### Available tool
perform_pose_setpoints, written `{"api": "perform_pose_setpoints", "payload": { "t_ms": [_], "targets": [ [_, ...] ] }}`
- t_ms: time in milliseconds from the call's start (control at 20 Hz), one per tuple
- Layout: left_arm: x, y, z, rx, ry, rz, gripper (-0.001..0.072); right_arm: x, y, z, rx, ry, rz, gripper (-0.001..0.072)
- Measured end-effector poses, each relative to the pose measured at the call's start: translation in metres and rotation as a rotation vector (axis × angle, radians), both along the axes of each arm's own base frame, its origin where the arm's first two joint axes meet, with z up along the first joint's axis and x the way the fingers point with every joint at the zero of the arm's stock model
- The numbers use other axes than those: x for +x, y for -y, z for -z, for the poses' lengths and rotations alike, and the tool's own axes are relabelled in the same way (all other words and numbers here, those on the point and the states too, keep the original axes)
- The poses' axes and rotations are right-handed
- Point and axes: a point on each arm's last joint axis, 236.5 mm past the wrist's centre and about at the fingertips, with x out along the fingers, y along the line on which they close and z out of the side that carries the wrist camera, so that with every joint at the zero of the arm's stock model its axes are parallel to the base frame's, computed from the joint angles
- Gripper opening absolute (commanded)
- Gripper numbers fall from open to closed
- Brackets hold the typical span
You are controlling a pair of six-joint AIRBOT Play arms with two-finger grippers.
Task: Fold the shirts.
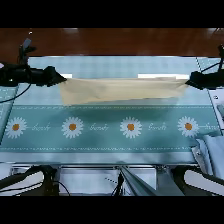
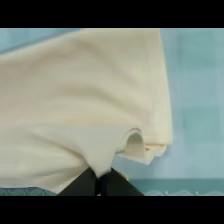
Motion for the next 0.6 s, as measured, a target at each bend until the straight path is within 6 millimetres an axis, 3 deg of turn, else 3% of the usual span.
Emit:
{"api": "perform_pose_setpoints", "payload": {
  "t_ms": [250, 450, 500, 550, 600],
  "targets": [
    [0.031, 0.004, 0.059, -0.065, -0.153, 0.017, 0.0022, 0.056, -0.007, 0.028, -0.021, 0.099, 0.046, 0.0021],
    [0.046, 0.005, 0.095, -0.098, -0.238, 0.021, 0.0036, 0.081, -0.004, 0.060, -0.033, 0.122, 0.096, 0.0024],
    [0.049, 0.005, 0.102, -0.101, -0.249, 0.022, 0.0148, 0.084, -0.003, 0.068, -0.035, 0.117, 0.105, 0.0038],
    [0.052, 0.006, 0.107, -0.108, -0.258, 0.021, 0.0309, 0.086, -0.002, 0.076, -0.035, 0.112, 0.112, 0.0173],
    [0.051, 0.006, 0.113, -0.112, -0.275, 0.022, 0.0439, 0.087, -0.002, 0.082, -0.034, 0.105, 0.118, 0.0367]
  ]
}}
